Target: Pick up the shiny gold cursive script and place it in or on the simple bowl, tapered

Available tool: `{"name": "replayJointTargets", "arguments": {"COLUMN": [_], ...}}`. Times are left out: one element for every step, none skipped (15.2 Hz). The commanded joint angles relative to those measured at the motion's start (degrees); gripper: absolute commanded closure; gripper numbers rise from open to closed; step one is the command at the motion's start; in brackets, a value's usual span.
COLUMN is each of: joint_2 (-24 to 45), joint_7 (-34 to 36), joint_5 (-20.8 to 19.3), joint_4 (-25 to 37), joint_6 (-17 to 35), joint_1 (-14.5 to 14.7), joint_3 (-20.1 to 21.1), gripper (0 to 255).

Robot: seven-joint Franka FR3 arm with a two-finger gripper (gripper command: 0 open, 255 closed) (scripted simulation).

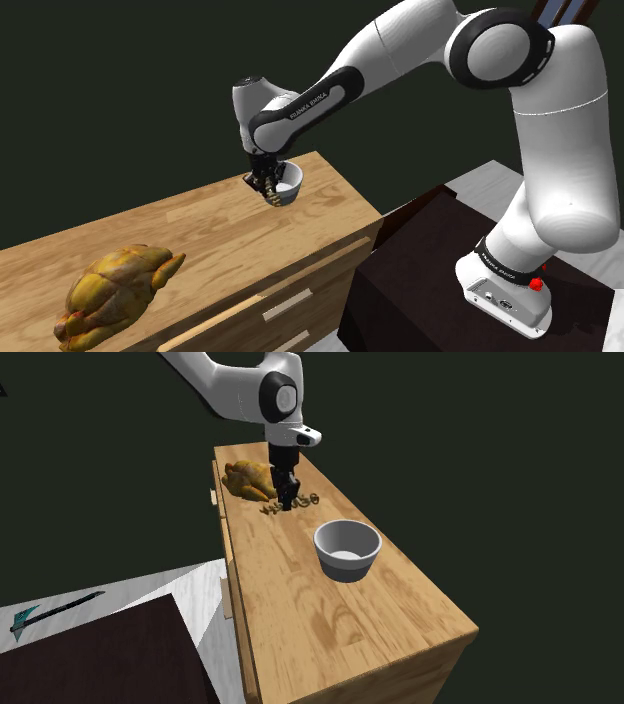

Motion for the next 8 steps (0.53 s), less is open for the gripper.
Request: {"name": "replayJointTargets", "arguments": {"joint_2": [0.01,0.56,1.16,1.81,2.51,3.26,4.07,4.93], "joint_7": [-1.17,-2.28,-3.39,-4.49,-5.58,-6.66,-7.74,-8.80], "joint_5": [0.13,0.14,0.14,0.14,0.13,0.13,0.12,0.11], "joint_4": [0.88,1.93,3.06,4.28,5.59,6.98,8.48,10.07], "joint_6": [-0.85,-1.33,-1.85,-2.40,-2.99,-3.61,-4.27,-4.98], "joint_1": [-0.80,-1.53,-2.25,-2.95,-3.63,-4.30,-4.96,-5.59], "joint_3": [-0.19,-0.48,-0.76,-1.04,-1.33,-1.60,-1.87,-2.14], "gripper": [255,255,255,255,255,255,255,255]}}
